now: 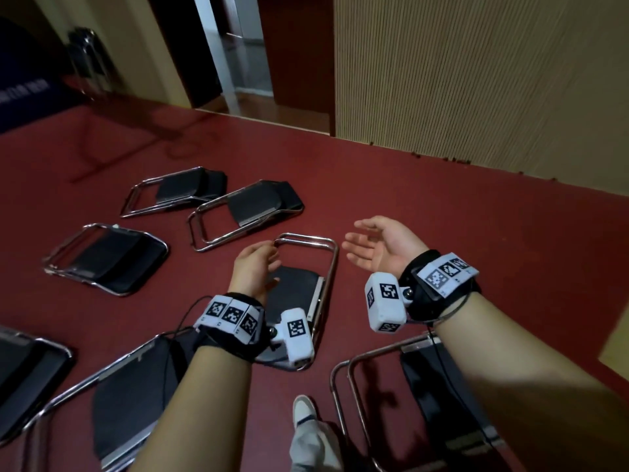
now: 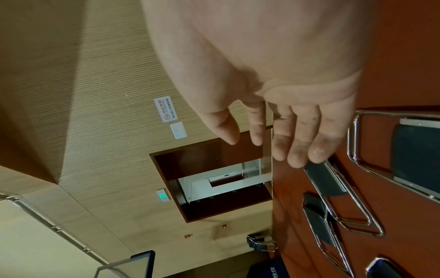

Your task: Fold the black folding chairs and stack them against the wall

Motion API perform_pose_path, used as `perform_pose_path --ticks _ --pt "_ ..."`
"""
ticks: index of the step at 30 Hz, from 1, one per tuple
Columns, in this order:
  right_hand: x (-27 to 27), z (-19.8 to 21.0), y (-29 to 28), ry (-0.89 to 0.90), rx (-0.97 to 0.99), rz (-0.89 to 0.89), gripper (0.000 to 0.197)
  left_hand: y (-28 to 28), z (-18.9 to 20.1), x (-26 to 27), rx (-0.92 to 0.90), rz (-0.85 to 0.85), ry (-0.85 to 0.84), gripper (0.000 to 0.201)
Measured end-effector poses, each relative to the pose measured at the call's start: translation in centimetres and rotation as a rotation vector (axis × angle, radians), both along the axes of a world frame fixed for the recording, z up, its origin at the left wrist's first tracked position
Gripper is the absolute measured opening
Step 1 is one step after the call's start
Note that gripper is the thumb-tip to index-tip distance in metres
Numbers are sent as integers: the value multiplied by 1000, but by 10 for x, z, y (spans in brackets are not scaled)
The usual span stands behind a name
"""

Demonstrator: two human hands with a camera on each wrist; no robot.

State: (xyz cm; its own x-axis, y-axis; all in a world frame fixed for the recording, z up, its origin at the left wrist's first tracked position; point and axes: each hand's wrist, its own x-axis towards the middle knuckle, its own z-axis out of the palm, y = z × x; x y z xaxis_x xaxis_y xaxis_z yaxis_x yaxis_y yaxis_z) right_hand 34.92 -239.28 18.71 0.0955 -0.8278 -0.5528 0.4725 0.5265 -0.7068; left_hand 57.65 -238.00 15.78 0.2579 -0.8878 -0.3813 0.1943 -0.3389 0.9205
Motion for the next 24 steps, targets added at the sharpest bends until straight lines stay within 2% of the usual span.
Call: perform_pose_path --ticks 2,6,11,18,24 --pt "13 -3 -46 14 11 -9 7 -47 -3 14 8 -3 18 12" --pt "36 9 -133 4 24 -45 6 -145 14 42 15 -20 21 9" --pt "33 20 -215 14 21 -123 7 -251 28 48 -19 -44 46 14" --pt "-20 13 -323 32 38 -209 5 -372 8 -11 19 -179 62 10" --pt "-76 -18 -442 16 59 -187 5 -490 -21 -62 31 -170 31 9"
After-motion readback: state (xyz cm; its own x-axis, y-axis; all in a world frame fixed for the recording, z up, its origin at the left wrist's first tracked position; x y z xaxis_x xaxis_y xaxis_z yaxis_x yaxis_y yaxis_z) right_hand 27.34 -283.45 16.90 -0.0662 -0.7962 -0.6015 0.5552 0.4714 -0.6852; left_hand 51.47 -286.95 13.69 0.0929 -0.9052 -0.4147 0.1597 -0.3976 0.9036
